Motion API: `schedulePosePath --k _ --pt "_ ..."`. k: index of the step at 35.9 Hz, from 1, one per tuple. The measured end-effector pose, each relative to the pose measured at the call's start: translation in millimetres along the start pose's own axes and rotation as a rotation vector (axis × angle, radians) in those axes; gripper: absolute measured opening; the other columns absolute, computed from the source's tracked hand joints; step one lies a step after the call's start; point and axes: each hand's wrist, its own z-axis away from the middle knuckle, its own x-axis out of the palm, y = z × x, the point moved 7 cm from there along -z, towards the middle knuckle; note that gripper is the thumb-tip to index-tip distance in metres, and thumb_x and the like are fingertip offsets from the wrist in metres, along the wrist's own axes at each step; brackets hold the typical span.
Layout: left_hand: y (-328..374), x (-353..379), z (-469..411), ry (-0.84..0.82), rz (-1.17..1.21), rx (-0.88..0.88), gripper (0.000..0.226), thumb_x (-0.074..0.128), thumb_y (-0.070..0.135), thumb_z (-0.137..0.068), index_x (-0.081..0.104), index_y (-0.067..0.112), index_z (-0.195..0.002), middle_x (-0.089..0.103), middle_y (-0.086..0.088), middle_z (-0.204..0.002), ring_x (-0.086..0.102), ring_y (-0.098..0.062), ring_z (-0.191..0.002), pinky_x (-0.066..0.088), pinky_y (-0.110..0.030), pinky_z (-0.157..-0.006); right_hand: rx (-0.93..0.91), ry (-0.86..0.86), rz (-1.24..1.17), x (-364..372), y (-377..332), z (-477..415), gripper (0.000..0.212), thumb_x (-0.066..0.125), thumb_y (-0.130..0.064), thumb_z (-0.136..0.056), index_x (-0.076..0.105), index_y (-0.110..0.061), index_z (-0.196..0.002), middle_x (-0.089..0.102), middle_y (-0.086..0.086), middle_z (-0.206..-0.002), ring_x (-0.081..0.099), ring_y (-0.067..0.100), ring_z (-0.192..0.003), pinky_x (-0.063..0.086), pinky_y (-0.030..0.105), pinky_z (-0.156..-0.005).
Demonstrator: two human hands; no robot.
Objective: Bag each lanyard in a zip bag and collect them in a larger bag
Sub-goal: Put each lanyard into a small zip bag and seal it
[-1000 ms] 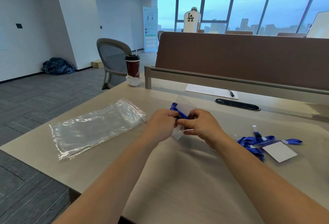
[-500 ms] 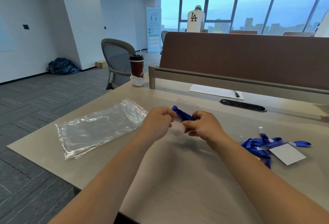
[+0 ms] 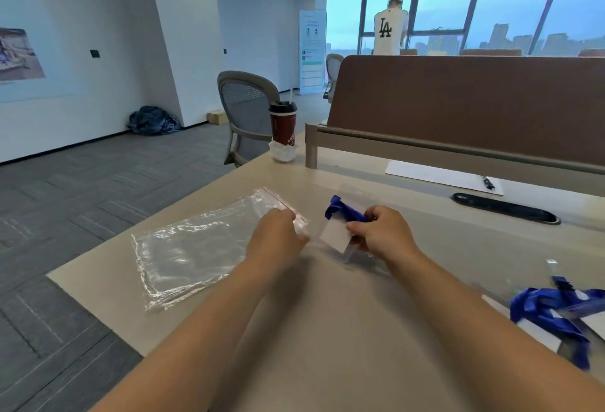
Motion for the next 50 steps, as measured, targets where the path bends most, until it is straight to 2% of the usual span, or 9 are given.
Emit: schedulePosePath --k 8,13,16,21,26,30,37,44,50 --pt "-8.6 8.1 -15.1 0.065 -0.115 0.012 0.051 0.071 0.044 -0.086 0.054 0.012 -0.123 0.056 -0.007 -0.121 0.052 -0.026 -0.113 0.045 -0.035 -0.091 0.0 -0.018 0.02 14.9 4.5 -15.4 0.015 0.071 -0.018 -0.089 0.06 -0.012 -0.097 0.071 0.008 -0.083 0.072 0.023 -0.075 0.06 0.045 -0.079" --pt "-16.2 13.2 -21.4 0.031 -0.139 0.011 0.034 0.063 0.035 -0.093 0.059 0.011 -0.116 0.057 -0.008 -0.116 0.057 -0.028 -0.105 0.048 -0.036 -0.087 -0.007 -0.03 0.036 19.4 3.6 -18.2 0.013 0.071 -0.02 -0.089 0.058 -0.018 -0.091 0.07 0.006 -0.086 0.071 0.022 -0.076 0.06 0.043 -0.08" --pt "-16.2 12.6 -22.1 0.058 -0.178 0.032 0.013 0.054 0.016 -0.093 0.064 0.008 -0.097 0.058 -0.01 -0.105 0.059 -0.031 -0.094 0.048 -0.036 -0.079 -0.018 -0.034 0.046 18.2 1.6 -17.7 0.015 0.07 -0.021 -0.09 0.055 -0.021 -0.088 0.07 0.007 -0.089 0.071 0.023 -0.079 0.06 0.042 -0.081" --pt "-14.1 8.1 -17.0 0.143 -0.126 0.048 0.019 0.046 0.006 -0.089 0.063 0.011 -0.081 0.059 -0.007 -0.091 0.057 -0.027 -0.08 0.046 -0.034 -0.07 -0.021 -0.035 0.046 17.2 -0.4 -13.8 0.016 0.071 -0.021 -0.089 0.055 -0.022 -0.087 0.069 0.006 -0.088 0.071 0.024 -0.079 0.06 0.042 -0.081" --pt "-6.4 -1.1 -7.0 0.205 0.009 0.108 0.016 0.055 0.01 -0.093 0.064 0.014 -0.081 0.061 0.0 -0.091 0.055 -0.017 -0.08 0.04 -0.026 -0.069 -0.02 -0.049 0.012 9.6 -3.1 -5.8 0.013 0.069 -0.017 -0.09 0.059 -0.014 -0.097 0.07 0.009 -0.095 0.072 0.02 -0.078 0.06 0.03 -0.068" --pt "3.8 -8.9 7.9 0.191 0.1 0.169 0.016 0.062 0.015 -0.093 0.061 0.02 -0.078 0.058 0.006 -0.087 0.055 -0.013 -0.079 0.039 -0.022 -0.07 -0.023 -0.045 0.006 -3.4 -3.5 4.4 0.012 0.068 -0.017 -0.091 0.059 -0.015 -0.099 0.069 0.008 -0.097 0.071 0.02 -0.08 0.059 0.03 -0.068" --pt "25.7 -9.0 50.1 0.048 0.209 0.301 0.008 0.064 0.012 -0.091 0.071 0.013 -0.088 0.069 0.004 -0.092 0.061 -0.011 -0.085 0.044 -0.014 -0.073 -0.037 -0.003 0.019 -37.6 2.5 36.0 0.01 0.067 -0.018 -0.092 0.058 -0.018 -0.095 0.069 0.008 -0.097 0.071 0.021 -0.081 0.056 0.028 -0.064" --pt "36.7 2.7 99.2 -0.109 0.282 0.34 0.015 0.071 0.01 -0.085 0.067 0.022 -0.077 0.071 0.005 -0.093 0.066 -0.009 -0.087 0.053 -0.03 -0.085 -0.024 0.046 0.009 -77.6 15.9 82.0 0.011 0.067 -0.016 -0.092 0.056 -0.018 -0.096 0.068 0.008 -0.097 0.071 0.022 -0.083 0.058 0.03 -0.068" --pt "35.8 19.2 128.6 -0.264 0.29 0.334 0.008 0.077 0.025 -0.084 0.072 0.019 -0.084 0.07 0.005 -0.086 0.059 -0.003 -0.073 0.047 -0.018 -0.072 -0.002 0.075 -0.026 -99.9 33.9 112.8 0.01 0.067 -0.016 -0.092 0.058 -0.018 -0.094 0.067 0.008 -0.093 0.07 0.022 -0.082 0.058 0.031 -0.069"
